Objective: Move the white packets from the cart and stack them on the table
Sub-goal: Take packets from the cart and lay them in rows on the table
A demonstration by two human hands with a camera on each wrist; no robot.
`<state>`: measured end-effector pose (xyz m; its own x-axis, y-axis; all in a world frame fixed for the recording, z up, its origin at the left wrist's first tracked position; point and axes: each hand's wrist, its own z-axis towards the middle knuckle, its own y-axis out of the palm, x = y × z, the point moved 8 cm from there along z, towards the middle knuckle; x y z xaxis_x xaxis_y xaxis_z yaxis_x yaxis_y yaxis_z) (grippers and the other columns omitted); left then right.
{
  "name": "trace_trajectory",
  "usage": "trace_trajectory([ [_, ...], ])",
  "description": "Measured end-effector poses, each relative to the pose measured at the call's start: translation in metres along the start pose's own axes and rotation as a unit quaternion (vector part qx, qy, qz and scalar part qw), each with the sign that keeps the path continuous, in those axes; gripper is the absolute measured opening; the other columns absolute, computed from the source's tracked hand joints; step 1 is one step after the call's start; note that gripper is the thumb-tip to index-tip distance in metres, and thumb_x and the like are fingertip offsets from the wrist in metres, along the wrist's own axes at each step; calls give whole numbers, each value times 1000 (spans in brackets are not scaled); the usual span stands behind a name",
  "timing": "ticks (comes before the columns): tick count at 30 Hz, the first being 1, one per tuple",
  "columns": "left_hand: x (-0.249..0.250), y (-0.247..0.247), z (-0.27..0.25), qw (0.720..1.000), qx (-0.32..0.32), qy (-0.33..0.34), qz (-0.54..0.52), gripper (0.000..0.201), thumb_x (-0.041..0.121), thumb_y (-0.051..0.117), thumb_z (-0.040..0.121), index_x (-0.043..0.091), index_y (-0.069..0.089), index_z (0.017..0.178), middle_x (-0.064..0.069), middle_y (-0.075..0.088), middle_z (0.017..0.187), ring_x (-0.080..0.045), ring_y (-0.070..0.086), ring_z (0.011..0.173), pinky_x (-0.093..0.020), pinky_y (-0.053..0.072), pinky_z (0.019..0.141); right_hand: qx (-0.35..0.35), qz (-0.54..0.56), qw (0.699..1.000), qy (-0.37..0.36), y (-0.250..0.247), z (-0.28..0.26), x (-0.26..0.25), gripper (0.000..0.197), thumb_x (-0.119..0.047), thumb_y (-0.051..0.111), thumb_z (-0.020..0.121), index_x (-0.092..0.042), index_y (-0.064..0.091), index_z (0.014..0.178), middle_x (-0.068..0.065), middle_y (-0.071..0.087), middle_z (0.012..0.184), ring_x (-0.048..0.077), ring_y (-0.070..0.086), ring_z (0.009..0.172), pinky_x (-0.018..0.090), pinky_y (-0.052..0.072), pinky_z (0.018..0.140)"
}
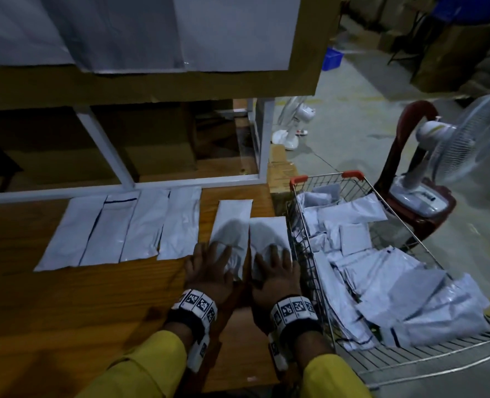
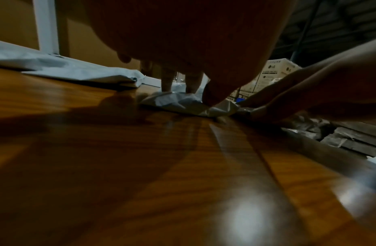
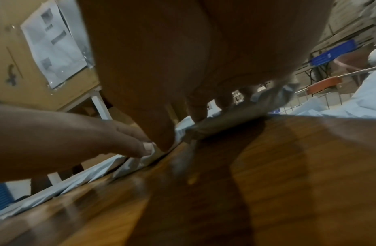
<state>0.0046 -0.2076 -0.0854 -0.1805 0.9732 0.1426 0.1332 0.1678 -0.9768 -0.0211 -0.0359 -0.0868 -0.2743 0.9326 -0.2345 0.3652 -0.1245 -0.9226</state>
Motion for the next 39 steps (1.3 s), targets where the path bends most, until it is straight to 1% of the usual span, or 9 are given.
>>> trace_trajectory([
  [5,-6,-11,7,999,6,-42,25,67,57,37,92,41,21,155,-5,-2,167,-35,-7,151,-55,-1,119,5,20,1000,-14,-4,3,-7,87,-51,39,76,-32,17,157,11,-3,167,39,-7,152,59,7,121],
  [8,-1,-23,6,998,34,-46,-17,62,50,39,97,39,21,155,1,-3,167,-28,-2,152,-50,2,121,78,26,996,22,-14,-2,-2,85,-42,57,59,-20,49,140,22,32,155,45,25,145,59,22,117],
  [11,18,-32,0,994,66,68,-51,58,46,35,92,30,47,146,-1,36,159,-29,35,142,-51,29,116,123,26,991,39,-17,-7,-1,66,-39,66,45,-24,61,109,9,51,127,37,45,116,48,40,99],
  [14,20,-16,1,992,29,109,-46,59,46,37,84,23,66,130,-4,58,141,-29,54,124,-53,45,103,122,44,991,15,-22,-3,-7,57,-35,66,48,-25,61,103,7,53,121,33,49,105,41,47,86],
  [18,13,-12,11,995,25,82,-42,56,42,42,80,25,68,127,-2,61,137,-24,46,121,-51,50,94,66,44,996,-43,-18,25,-14,66,-31,66,72,-17,53,135,21,41,146,41,43,129,45,41,105],
  [21,11,-14,19,997,34,73,-15,53,35,49,91,27,53,144,0,45,154,-25,38,136,-51,38,108,56,84,994,-35,-23,34,-14,73,-23,69,83,-13,39,149,23,25,158,40,28,144,44,31,117],
  [26,5,-14,27,997,28,63,-26,80,52,16,81,24,45,150,0,35,160,-27,35,144,-51,31,113,119,90,989,10,-27,18,-3,46,-16,72,57,-11,70,103,18,60,113,39,60,96,44,57,79],
  [34,5,-12,36,996,44,72,-37,69,49,28,85,21,55,143,-4,48,152,-30,49,133,-50,45,101,55,40,997,-35,-23,51,-8,51,-14,63,88,-17,51,138,16,31,154,41,30,138,49,43,106],
  [39,5,-15,42,996,50,61,-33,70,50,31,83,21,56,141,-4,50,149,-29,49,132,-49,45,100,49,-1,998,-33,-14,63,-12,50,-13,87,59,-17,70,106,22,62,122,47,63,103,48,59,70],
])
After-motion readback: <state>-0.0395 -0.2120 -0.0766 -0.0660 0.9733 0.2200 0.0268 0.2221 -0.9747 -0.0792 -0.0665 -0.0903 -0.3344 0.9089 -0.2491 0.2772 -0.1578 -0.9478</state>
